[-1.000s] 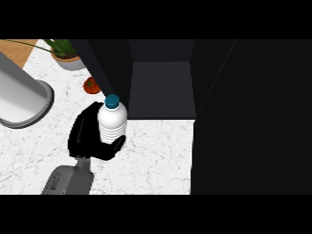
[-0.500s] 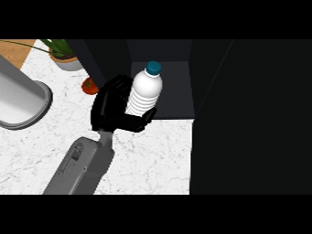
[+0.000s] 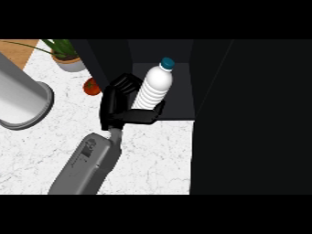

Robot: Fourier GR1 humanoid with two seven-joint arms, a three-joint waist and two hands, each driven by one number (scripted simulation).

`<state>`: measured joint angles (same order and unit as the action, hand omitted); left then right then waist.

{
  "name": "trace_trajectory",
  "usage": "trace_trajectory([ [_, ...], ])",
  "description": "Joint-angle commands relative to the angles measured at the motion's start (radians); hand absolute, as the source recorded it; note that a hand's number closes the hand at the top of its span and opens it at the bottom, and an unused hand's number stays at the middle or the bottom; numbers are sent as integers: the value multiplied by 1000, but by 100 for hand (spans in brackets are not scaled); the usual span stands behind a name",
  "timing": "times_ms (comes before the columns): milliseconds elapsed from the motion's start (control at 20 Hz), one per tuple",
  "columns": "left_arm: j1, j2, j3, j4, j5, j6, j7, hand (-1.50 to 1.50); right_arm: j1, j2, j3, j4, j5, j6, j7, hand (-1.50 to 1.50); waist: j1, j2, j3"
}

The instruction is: Pick up the bottled water, place it into the cabinet and close the cabinet

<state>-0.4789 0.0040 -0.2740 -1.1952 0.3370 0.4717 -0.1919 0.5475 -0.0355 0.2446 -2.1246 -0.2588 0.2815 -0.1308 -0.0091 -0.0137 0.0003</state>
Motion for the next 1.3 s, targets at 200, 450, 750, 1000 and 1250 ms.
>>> trace_trajectory([
  [200,-284,-4,-17,204,-59,124,52,150,-26,-2,11,16,-6,6,11,-150,-46,23,0],
  [450,-340,29,11,249,-103,164,110,150,-26,-21,-14,45,-27,32,-9,-150,-58,28,1],
  [750,-466,43,137,604,-80,33,-78,150,-26,-10,6,15,-13,5,15,-150,-50,33,-1],
  [1000,-554,17,160,793,-135,105,-167,150,-40,-29,-23,30,-40,25,9,-150,-55,35,-1],
  [1250,-578,31,159,923,-180,152,-230,150,-39,-44,-32,56,-49,55,-18,-150,-63,41,-1],
])
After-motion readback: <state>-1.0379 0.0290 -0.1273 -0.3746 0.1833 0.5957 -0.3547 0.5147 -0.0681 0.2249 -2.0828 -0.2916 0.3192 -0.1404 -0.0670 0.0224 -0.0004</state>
